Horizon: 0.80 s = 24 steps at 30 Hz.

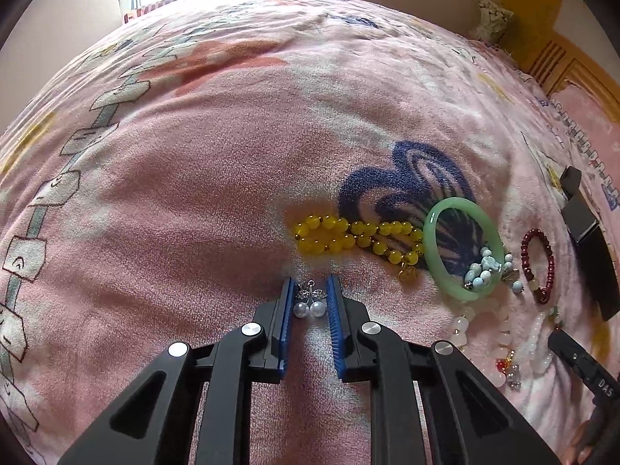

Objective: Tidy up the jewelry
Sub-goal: 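Grasp the silver pearl earrings with the left tool while the right tool grasps the white bead bracelet, then carry the earrings and white bracelet into the black box while both tools open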

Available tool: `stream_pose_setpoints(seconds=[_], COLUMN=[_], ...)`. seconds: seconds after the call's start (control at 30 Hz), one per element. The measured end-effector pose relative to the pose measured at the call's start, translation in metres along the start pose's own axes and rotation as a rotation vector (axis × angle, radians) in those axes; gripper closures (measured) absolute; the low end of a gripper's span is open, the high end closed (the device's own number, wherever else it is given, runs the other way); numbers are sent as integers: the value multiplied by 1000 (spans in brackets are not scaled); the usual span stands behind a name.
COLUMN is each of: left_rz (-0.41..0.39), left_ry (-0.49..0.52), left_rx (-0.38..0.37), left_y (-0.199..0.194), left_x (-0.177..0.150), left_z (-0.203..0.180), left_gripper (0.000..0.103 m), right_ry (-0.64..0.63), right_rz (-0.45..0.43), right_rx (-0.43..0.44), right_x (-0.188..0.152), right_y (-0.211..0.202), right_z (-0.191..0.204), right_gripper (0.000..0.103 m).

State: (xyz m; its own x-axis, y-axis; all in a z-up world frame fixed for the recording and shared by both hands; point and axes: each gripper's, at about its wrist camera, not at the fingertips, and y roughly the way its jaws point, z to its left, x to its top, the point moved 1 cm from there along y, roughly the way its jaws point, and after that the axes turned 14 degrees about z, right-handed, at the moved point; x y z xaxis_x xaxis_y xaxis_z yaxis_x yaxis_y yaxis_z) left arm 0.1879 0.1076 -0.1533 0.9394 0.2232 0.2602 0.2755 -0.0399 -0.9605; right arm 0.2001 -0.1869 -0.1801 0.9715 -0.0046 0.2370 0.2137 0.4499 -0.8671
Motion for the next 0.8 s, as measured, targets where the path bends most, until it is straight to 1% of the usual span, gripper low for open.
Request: stream_pose_setpoints(seconds=[0.1, 0.2, 0.3, 0.43, 0.6, 0.8], left_rz=[1, -7, -6, -9, -32, -84], left_ry=[-4, -8, -8, -25, -36, -25], left_rx=[4, 12, 18, -11, -39, -77], left_y=[-2, -3, -4, -10, -27, -59], left_x=[1, 2, 2, 3, 3, 0], left_z=[-1, -5, -9, -11, -23, -49], left_gripper=[85, 85, 85, 85, 85, 85], right_ry=[7, -8, -9, -11, -23, -59], right_rz=[-6, -16, -22, -39, -82, -151], right_rx=[6, 0, 9, 30, 59, 56], right_x=[0, -1, -1, 0, 1, -2], right_y=[1, -2, -5, -16, -39, -81], right_z=[-4, -4, -4, -4, -3, -4], right_gripper=[90, 93, 93, 93, 94, 94])
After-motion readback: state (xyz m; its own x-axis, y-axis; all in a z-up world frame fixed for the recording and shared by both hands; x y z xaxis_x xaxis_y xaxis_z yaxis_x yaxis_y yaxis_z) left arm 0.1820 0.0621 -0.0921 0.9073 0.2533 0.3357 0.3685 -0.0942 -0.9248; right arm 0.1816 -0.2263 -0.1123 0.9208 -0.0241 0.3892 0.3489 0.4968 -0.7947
